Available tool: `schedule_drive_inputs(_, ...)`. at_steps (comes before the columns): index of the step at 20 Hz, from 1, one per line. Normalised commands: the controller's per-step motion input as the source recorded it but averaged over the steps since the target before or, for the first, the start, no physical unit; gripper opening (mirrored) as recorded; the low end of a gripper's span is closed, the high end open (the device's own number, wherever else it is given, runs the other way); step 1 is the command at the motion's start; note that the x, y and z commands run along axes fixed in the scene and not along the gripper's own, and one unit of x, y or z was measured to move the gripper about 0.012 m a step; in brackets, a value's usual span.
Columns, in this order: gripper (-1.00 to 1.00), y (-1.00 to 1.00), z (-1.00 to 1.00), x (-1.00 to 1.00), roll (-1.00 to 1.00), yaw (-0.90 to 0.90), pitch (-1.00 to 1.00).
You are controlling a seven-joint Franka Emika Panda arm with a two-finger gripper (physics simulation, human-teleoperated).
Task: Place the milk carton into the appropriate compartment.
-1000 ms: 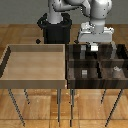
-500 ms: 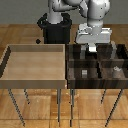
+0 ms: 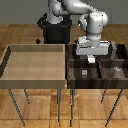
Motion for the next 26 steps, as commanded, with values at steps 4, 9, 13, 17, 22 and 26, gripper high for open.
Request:
schedule_drive_inputs(4,-1.00,0.00,0.25,0.00,0.00,0.00,0.00)
schedule_drive_inputs(9,-1.00,0.00,0.40,0.00,0.00,0.00,0.00)
schedule_drive_inputs(13,-1.00,0.00,0.00,0.00,0.00,0.00,0.00)
schedule_drive_inputs(17,-1.00,0.00,0.00,0.00,0.00,0.00,0.00)
schedule_drive_inputs(22,-1.00,0.00,0.00,0.00,0.00,0.00,0.00)
schedule_drive_inputs(26,-1.00,0.00,0.00,0.25,0.00,0.00,0.00)
